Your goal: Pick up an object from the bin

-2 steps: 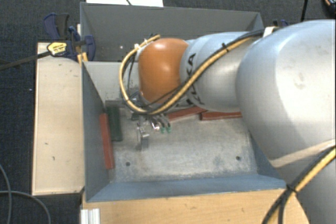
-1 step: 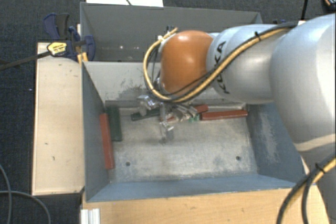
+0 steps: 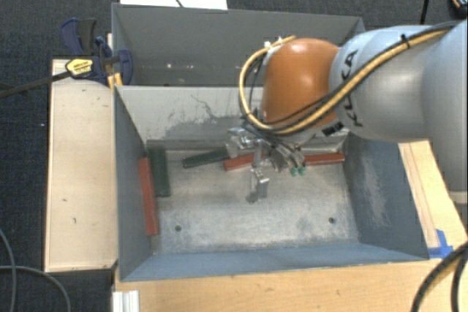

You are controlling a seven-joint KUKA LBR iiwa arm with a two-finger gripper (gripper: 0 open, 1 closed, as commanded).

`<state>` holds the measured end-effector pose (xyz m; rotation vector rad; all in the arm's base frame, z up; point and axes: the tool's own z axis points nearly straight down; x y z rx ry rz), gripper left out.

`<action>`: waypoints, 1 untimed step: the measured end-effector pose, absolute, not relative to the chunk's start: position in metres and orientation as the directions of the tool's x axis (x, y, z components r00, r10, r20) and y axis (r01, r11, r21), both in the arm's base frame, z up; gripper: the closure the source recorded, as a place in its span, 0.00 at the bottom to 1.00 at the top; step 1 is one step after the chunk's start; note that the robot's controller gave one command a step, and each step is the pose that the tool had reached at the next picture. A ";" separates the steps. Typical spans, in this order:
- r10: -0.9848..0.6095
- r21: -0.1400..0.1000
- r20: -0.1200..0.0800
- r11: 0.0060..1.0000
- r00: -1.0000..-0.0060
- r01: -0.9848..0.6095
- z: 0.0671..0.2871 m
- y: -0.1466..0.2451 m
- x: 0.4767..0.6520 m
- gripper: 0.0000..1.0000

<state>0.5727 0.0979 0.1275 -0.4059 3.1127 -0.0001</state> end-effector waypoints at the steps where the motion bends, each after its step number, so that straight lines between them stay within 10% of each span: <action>1: -0.065 0.001 0.001 0.998 -0.998 -0.065 0.070 0.090 0.587 0.00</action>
Offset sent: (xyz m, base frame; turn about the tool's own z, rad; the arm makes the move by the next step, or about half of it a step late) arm 0.0140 -0.0078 -0.0575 0.1931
